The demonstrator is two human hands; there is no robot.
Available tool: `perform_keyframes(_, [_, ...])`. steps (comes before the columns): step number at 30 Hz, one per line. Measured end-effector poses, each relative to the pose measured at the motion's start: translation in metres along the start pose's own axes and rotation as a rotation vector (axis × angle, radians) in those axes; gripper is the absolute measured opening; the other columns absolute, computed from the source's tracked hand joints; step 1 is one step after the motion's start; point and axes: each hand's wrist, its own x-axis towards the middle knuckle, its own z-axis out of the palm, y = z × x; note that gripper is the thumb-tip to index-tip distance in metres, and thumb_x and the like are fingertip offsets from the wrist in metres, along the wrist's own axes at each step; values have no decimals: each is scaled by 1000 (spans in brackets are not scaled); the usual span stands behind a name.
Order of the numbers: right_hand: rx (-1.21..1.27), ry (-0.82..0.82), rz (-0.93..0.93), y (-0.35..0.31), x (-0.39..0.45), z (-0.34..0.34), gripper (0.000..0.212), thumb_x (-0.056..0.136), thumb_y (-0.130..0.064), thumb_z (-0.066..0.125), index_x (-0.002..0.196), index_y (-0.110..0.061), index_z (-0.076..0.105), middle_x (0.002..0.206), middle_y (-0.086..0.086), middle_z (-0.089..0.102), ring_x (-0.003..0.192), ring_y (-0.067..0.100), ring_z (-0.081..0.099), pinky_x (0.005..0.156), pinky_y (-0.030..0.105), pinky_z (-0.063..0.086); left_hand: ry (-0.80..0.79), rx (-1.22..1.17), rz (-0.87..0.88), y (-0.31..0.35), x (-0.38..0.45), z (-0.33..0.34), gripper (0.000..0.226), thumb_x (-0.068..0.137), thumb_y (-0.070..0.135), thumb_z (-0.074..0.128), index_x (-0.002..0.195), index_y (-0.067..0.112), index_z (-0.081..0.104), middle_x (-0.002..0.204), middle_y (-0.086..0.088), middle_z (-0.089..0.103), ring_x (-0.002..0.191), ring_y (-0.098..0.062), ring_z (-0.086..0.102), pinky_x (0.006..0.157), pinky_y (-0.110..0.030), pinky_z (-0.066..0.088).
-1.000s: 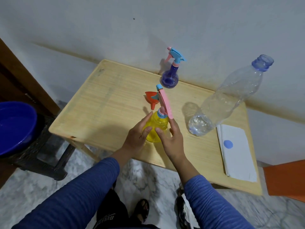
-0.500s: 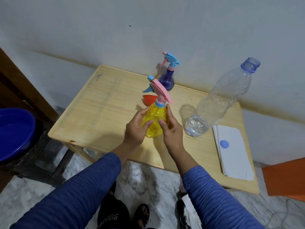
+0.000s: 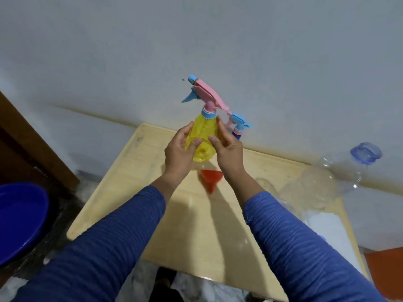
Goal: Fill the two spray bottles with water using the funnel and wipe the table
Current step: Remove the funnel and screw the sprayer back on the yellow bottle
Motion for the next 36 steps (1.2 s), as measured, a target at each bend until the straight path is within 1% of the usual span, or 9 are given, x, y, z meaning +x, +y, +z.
perform_keyframes(3, [5,4,27,16,35,13,53,89,6,55,138,-1,39,139,10,48,125,13,47,97,10,43,-4,0,-11,-17,37,-2,48,82,13,70,126,23,55,126,3,60,117,-8,56,103,-39,44])
perform_keyframes(8, [-23,15,151,57,80,26,54,87,4,57,138,-7,42,139,11,50,130,19,47,107,31,40,-2,93,-68,-59,85,-6,48,78,23,71,123,27,56,123,3,62,115,-11,57,101,-41,45])
perform_keyframes(12, [-45,41,214,82,104,29,54,87,5,58,137,-9,44,138,9,51,129,18,48,109,41,38,-11,184,-127,-75,111,-1,47,78,27,69,123,28,57,119,9,63,110,-8,59,96,-32,47])
perform_keyframes(20, [-84,29,228,106,116,28,57,86,4,59,133,-24,44,135,1,52,126,13,50,108,37,40,24,230,-123,-97,118,2,45,83,24,68,125,30,55,121,9,62,108,-7,57,91,-26,46])
perform_keyframes(25, [-119,22,197,111,110,27,56,86,5,58,132,-22,40,131,-3,51,121,5,51,104,25,43,34,227,-91,-102,111,2,45,77,41,67,117,49,49,123,16,58,112,-4,56,93,-26,46])
perform_keyframes(28, [-156,20,179,110,108,27,54,87,2,59,134,-21,43,134,2,52,124,11,51,106,31,42,6,254,-86,-102,111,1,45,81,29,69,122,34,52,122,17,56,110,-3,55,90,-15,43])
perform_keyframes(32, [-373,-23,162,103,104,26,56,89,-7,59,140,-22,41,132,-3,56,120,10,54,106,35,43,-33,339,-111,-94,111,-1,46,82,32,67,126,28,51,118,14,59,99,-3,54,72,4,32])
perform_keyframes(34, [-563,-90,178,94,100,21,61,91,-14,58,145,-23,31,139,1,51,124,16,51,106,25,37,-68,378,-128,-87,110,-2,51,80,38,64,128,29,49,118,14,57,100,0,50,72,3,30])
perform_keyframes(36, [-738,-175,215,84,95,15,65,91,-18,58,147,-20,25,146,5,43,131,20,43,103,20,31,-107,454,-136,-80,108,-4,57,83,33,65,135,24,42,129,7,53,110,-5,47,83,-8,32])
